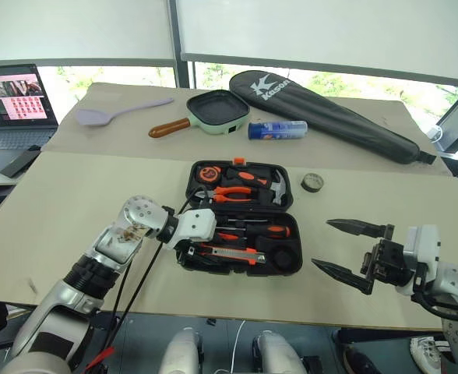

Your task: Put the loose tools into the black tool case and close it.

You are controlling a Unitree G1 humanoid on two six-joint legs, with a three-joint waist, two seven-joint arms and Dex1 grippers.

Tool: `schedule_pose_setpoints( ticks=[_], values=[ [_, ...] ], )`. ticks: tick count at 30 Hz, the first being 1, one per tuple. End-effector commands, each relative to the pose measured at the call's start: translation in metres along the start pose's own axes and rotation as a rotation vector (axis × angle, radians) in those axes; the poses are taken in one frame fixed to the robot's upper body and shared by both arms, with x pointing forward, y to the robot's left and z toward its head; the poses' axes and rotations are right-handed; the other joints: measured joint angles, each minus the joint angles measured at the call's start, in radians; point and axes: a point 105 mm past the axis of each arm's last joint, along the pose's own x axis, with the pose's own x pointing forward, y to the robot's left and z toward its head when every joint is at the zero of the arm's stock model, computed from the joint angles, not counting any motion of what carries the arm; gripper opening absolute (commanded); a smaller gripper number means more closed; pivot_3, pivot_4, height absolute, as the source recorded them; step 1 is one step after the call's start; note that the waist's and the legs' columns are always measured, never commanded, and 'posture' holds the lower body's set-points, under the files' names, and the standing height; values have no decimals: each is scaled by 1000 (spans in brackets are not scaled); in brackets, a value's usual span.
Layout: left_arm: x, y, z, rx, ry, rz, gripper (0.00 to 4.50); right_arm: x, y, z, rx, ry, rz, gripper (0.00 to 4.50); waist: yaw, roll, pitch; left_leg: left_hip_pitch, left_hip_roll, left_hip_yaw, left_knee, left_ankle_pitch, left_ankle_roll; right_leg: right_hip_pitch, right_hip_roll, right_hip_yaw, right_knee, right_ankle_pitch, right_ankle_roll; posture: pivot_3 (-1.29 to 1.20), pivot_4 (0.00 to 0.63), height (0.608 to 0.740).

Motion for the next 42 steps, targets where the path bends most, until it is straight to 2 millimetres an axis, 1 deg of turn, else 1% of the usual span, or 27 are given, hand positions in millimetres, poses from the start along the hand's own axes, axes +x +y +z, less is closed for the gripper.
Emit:
schedule_pose_setpoints(
  ticks=[1, 4, 5, 6, 8, 10, 13, 14, 16, 18, 21, 23, 24, 26, 29, 30, 31, 33, 34, 38, 42],
  values=[
    [5, -7, 0, -31, 5, -15, 1730, 3, 1, 10, -22, -31, 4, 4500, 1, 0, 0, 0, 0, 0, 0, 0, 0, 0, 0, 0, 0, 0, 0, 0, 150, 740],
    [5, -9, -5, -57, 34, -15, 1730, 5, 1, 10, -21, -36, 5, 4500, 2, 0, 0, 0, 0, 0, 1, 0, 0, 0, 0, 0, 0, 0, 0, 0, 150, 740],
    [6, -9, 1, -52, -12, -15, 1730, 6, 0, 11, -21, -38, 6, 4500, 2, 0, 0, 0, 0, 0, 1, 0, 0, 0, 0, 0, 0, 0, 0, 0, 150, 740],
    [6, -4, 6, -67, -49, 20, 1730, 7, -1, 11, -20, -40, 6, 4500, 2, 0, 0, 0, 0, 0, 1, 0, 0, 0, 0, 0, 0, 0, 0, 0, 150, 740],
    [4, 0, 6, -85, -44, 47, 2721, 8, -1, 11, -21, -42, 8, 4500, 3, 0, 0, 0, 0, 0, 1, 0, 0, 0, 0, 0, 0, 0, 0, 0, 150, 740],
    [2, 1, 8, -65, -62, 50, 3186, 9, -1, 11, -20, -44, 8, 4500, 6, 0, 0, 0, 0, -1, 2, 0, 0, 1, 0, -1, 1, 0, 0, 0, 150, 740],
    [-7, 11, 27, -23, -199, 119, 4293, 10, -1, 12, -15, -45, 7, 4500, 5, 0, 0, -1, 0, -1, 5, 0, 1, 1, 0, -2, 1, 0, 0, 0, 150, 740],
    [-10, 15, 33, 11, -247, 150, 4451, 9, -1, 11, -13, -45, 7, 4500, 4, 0, 0, -1, 0, -1, 5, -1, 1, 1, 0, -2, 1, 0, 0, 0, 150, 740],
    [-17, 14, 41, -6, -352, 162, 4451, 9, 0, 11, -9, -45, 3, 4500, 3, 0, 0, -1, 0, -2, 5, -1, 1, 1, 0, -2, 1, 0, 0, 0, 150, 740],
    [-22, 14, 44, -43, -408, 170, 4451, 8, 0, 11, -5, -45, -4, 4500, 1, 0, 0, -1, 1, -2, 5, -1, 1, 1, 0, -2, 1, 0, 0, 0, 150, 740],
    [-25, 14, 38, -73, -433, 201, 4451, 6, 0, 11, 3, -42, -24, 4500, -2, 0, 0, -1, 1, -2, 5, -1, 1, 1, 0, -1, 2, 0, 0, 0, 150, 740],
    [-19, 7, 23, -89, -391, 185, 3936, 4, 0, 9, 9, -40, -38, 4500, -2, 0, 0, -1, 1, -3, 5, -1, 1, 1, 0, -2, 2, 0, 0, 0, 150, 740],
    [-15, 3, 16, -87, -371, 169, 3783, 4, 1, 8, 11, -40, -42, 4500, -1, 0, 0, -1, 1, -3, 6, -1, 1, 1, 0, -2, 2, 0, 0, 0, 150, 740],
    [-9, 1, 9, -55, -345, 174, 3048, 4, 2, 6, 12, -41, -48, 4500, -1, 0, 0, -1, 1, -2, 6, -1, 1, 1, 0, -2, 2, 0, 0, 0, 150, 740],
    [-4, 1, 4, -37, -340, 187, 1935, 4, 2, 5, 15, -42, -58, 4500, 3, 0, 0, -1, 1, -2, 6, -1, 1, 1, 0, -2, 2, 0, 0, 0, 150, 740],
    [0, -3, 0, -32, -322, 170, 1690, 4, 3, 4, 17, -40, -61, 4500, 3, 0, 0, -1, 0, -2, 6, -1, 1, 2, 0, -1, 2, 0, 1, 0, 150, 740],
    [3, -5, -5, -22, -299, 158, 1234, 3, 3, 3, 19, -39, -63, 4500, 3, 0, 0, -1, 0, -2, 6, -1, 1, 2, 0, -2, 2, 0, 1, 0, 150, 740],
    [8, -5, -13, -27, -258, 164, 595, 3, 4, 2, 21, -37, -64, 4500, 3, 0, 0, -1, 0, -2, 6, -1, 1, 2, 0, -1, 2, 0, 1, 0, 150, 740],
    [10, -5, -14, -40, -257, 161, 82, 3, 3, 2, 22, -38, -65, 4500, 3, 0, 0, -1, 0, -2, 6, -1, 1, 2, 0, -1, 2, 0, 1, 0, 150, 740],
    [21, -4, -21, -74, -201, 137, 82, 4, 4, 3, 25, -43, -63, 4500, 6, 2, -1, 1, 0, -2, 7, -1, 1, 4, 0, -2, 2, 1, 1, 0, 150, 740],
    [28, -4, -26, -114, -160, 126, 82, 5, 4, 3, 28, -45, -62, 4500, 6, 2, -1, 10, 0, -2, 6, -1, 1, 14, -1, -2, 0, 0, 1, 0, 150, 740]
  ],
)
